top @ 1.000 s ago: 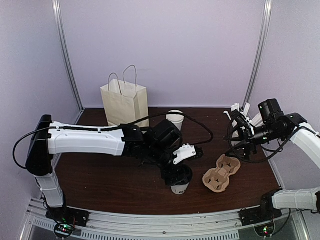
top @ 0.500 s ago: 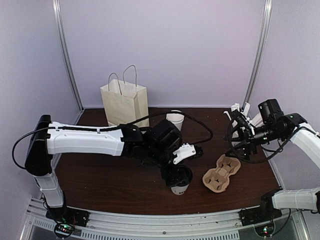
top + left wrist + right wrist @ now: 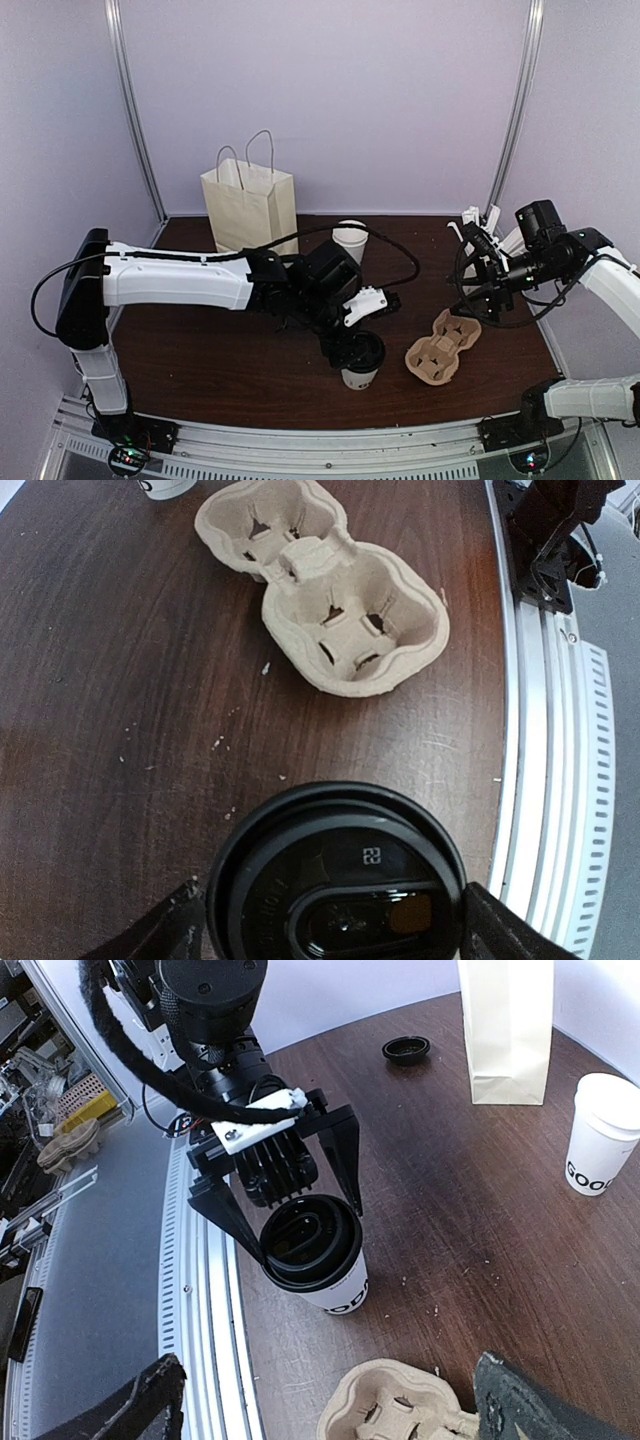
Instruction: Pack the takeout coffee
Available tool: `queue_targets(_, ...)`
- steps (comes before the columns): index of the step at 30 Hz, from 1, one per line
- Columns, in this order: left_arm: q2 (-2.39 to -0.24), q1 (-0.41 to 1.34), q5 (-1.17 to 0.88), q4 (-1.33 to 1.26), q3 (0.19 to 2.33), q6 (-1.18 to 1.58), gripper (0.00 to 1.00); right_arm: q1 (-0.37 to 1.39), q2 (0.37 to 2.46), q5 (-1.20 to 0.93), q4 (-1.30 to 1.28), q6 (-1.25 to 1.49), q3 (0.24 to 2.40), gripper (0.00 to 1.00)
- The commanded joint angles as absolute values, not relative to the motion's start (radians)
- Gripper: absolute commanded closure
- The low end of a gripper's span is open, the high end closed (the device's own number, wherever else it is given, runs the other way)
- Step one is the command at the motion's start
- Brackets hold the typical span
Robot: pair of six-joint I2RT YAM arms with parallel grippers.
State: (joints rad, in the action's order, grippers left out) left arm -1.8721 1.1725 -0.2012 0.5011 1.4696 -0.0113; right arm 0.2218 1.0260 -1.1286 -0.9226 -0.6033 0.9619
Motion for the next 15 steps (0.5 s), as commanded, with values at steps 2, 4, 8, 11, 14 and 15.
queue_targets(2, -1.874, 1.172, -0.225, 0.520, 1.462, -0.004, 0.15, 0.214, 1.017, -1.154, -0.915, -0.614, 0.953, 0.00)
queue_targets(4, -1.867, 1.172, -0.222, 0.526, 1.459, -0.005, 0.17, 0.214, 1.016, -1.155, -0.914, -0.612, 0.953, 0.00)
queue_targets(8, -1.820, 1.171, -0.176, 0.557, 1.447, -0.003, 0.19, 0.213, 1.015, -1.155, -0.913, -0.608, 0.952, 0.00)
queue_targets(11, -1.760, 1.164, -0.156, 0.565, 1.406, -0.004, 0.20, 0.213, 1.017, -1.176, -0.919, -0.608, 0.956, 0.00)
queue_targets(14, -1.696, 1.139, -0.137, 0.578, 1.349, -0.003, 0.20, 0.214, 1.020, -1.239, -0.946, -0.617, 0.967, 0.00)
queue_targets(15, -1.677, 1.128, -0.132, 0.586, 1.331, -0.003, 0.20, 0.215, 1.022, -1.273, -0.958, -0.619, 0.970, 0.00)
